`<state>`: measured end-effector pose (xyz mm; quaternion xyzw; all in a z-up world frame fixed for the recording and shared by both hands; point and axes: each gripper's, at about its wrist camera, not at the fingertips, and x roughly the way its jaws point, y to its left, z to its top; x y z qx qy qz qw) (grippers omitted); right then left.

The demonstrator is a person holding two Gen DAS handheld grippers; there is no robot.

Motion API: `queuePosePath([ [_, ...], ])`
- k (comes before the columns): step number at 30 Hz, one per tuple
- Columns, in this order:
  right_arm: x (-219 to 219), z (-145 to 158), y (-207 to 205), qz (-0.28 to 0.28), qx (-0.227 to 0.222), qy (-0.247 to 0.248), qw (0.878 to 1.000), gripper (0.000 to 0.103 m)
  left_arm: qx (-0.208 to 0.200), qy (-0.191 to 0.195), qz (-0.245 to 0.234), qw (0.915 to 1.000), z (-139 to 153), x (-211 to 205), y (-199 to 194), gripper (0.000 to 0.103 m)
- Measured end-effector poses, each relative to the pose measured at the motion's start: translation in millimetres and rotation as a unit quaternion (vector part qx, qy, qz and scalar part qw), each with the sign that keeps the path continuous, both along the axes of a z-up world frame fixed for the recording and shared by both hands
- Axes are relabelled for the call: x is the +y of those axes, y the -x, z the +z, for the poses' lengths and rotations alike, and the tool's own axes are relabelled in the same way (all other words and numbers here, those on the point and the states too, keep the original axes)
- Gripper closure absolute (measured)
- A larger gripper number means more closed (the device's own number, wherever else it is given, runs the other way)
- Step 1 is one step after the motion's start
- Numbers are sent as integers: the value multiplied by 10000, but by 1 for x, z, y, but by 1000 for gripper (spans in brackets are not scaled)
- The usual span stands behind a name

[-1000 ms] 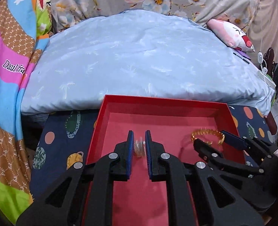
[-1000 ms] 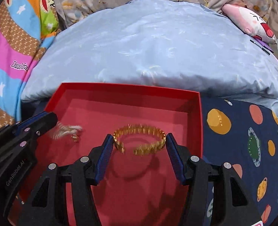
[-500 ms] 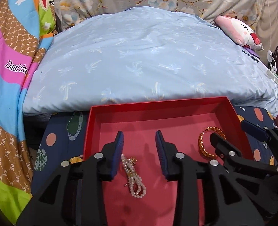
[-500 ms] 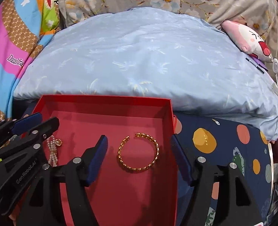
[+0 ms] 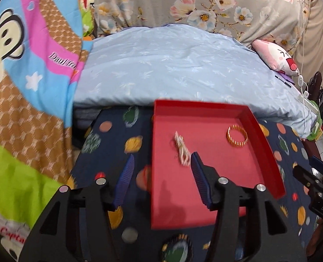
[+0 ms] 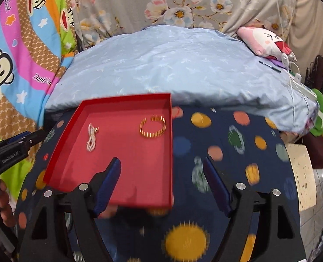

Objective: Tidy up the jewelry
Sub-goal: 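Lift both open tools out of the red tray back over the jewelry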

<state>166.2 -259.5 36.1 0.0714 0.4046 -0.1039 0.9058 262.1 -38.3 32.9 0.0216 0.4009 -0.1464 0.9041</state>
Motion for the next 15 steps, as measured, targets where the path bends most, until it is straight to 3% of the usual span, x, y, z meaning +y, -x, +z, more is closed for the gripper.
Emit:
queuePosePath([
  [7, 17, -19, 78, 7, 347, -161, 9993, 28, 261, -105, -41, 9996, -14, 25, 72, 46],
  [15, 26, -41, 133, -152, 632, -304, 9974, 28, 739, -99, 38, 9972, -42, 53, 119, 46],
])
